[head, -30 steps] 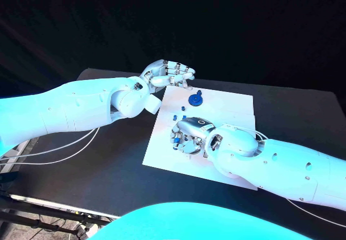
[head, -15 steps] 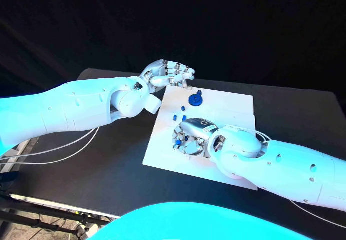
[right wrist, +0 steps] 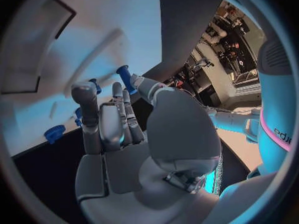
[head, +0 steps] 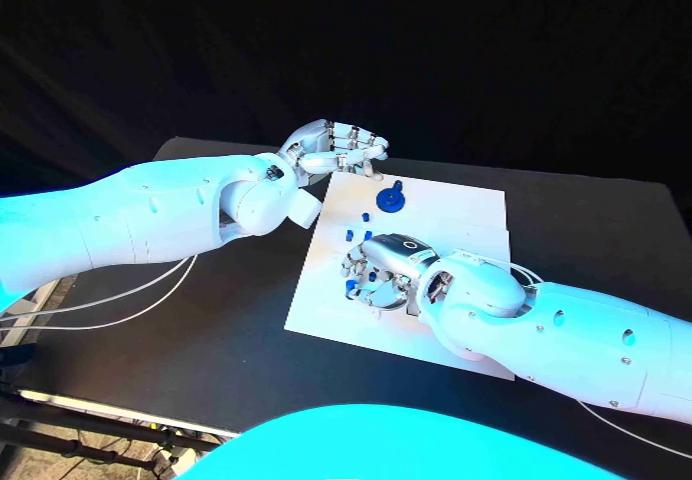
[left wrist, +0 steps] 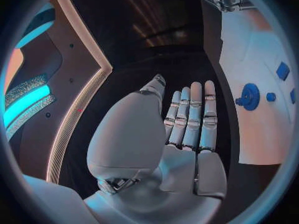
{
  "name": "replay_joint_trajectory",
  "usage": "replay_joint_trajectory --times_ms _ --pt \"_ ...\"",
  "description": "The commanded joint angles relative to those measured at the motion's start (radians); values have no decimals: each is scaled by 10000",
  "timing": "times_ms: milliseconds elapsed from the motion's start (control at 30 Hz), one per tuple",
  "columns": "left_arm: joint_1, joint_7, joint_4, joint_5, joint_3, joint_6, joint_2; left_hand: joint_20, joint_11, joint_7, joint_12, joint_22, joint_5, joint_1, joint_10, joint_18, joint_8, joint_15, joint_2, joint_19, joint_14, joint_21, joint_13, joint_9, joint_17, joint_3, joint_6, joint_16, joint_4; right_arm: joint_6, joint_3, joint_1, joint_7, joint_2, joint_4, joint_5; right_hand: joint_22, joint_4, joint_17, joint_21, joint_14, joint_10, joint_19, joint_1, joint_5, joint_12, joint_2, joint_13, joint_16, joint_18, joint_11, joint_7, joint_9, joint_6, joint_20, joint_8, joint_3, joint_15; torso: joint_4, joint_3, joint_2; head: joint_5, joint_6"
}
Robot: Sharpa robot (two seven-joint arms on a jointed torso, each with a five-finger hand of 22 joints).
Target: Assemble the parts on the task board
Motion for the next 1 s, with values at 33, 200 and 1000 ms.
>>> replay_joint_trajectory --times_ms 33,200,1000 --pt "7 30 15 -21 9 192 9 -3 36 191 70 -13 15 -60 -46 44 16 9 77 97 -86 -74 -12 -10 -12 26 -81 51 52 -396 -2 -8 133 -13 20 -13 -94 12 -148 -299 -154 -332 -169 19 26 122 -101 26 -112 203 44 32 -70 -158 16 -115 -91 14 2 -1 -4 -11 2" --pt "7 23 11 -21 9 200 11 -3 36 191 70 -13 15 -60 -46 44 16 9 77 97 -86 -75 -12 -10 -12 26 -82 51 52 -508 -4 -8 127 -72 77 -12 -184 17 -292 -634 -290 -915 -297 79 78 355 -196 49 -164 245 112 61 -179 -346 81 -290 -314 78 -3 -6 -12 -28 2" --pt "6 13 -16 -22 8 170 -96 -3 37 192 71 -17 12 -68 -48 44 16 10 75 101 -86 -81 -13 -10 -15 21 -83 53 53 -1000 42 569 1478 -2937 2445 2358 -562 603 -1950 -2307 -1184 -2046 -873 1350 176 2281 492 -77 -679 460 242 278 -452 -414 269 -863 -3156 221 -112 -11 -78 -473 2"
